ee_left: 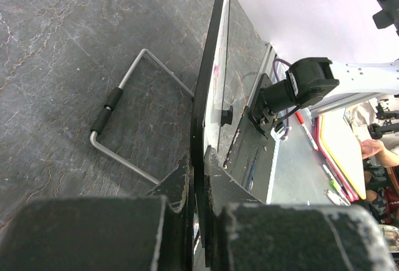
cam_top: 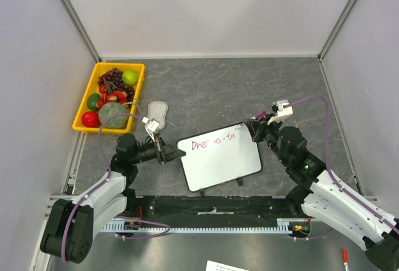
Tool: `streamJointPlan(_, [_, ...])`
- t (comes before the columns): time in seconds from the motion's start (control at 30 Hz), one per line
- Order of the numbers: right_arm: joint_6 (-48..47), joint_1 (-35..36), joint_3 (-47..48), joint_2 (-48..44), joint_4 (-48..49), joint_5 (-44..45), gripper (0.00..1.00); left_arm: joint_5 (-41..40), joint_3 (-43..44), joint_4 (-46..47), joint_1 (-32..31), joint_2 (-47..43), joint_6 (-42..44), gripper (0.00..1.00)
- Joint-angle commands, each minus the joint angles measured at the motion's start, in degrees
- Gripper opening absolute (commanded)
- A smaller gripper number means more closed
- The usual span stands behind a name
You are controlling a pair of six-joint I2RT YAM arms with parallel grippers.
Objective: Write a sentence on the whiteboard
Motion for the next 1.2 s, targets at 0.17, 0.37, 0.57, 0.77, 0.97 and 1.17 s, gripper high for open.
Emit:
streamJointPlan(0.17, [0.2, -0.2, -1.3, -0.4, 0.9, -1.5, 0.00, -0.7, 0.0, 0.8, -0.1, -1.0, 4.4, 0.02])
streamJointPlan(0.37, [0.5, -0.2, -3.1, -1.7, -0.2, -2.7, 0.00, -0.7, 0.0, 0.8, -0.1, -1.0, 4.4, 0.02])
streamJointPlan(0.57, [0.8, -0.2, -4.6, -3.0, -1.5, -3.6, 0.00, -0.7, 0.0, 0.8, -0.1, -1.0, 4.4, 0.02])
streamJointPlan(0.77, [1.1, -0.2, -5.7, -4.5, -2.0, -4.6, 0.00, -0.7, 0.0, 0.7, -0.1, -1.1, 4.4, 0.02])
streamJointPlan(0.97, [1.2, -0.2, -6.0, -5.1, -3.2, -4.7, 0.00, -0.6, 0.0, 0.8, -0.1, -1.0, 4.4, 0.02])
streamJointPlan(1.17, [1.1, -0.2, -4.8, -4.0, -2.6, -3.7, 0.00, -0.6, 0.0, 0.7, -0.1, -0.9, 4.4, 0.02])
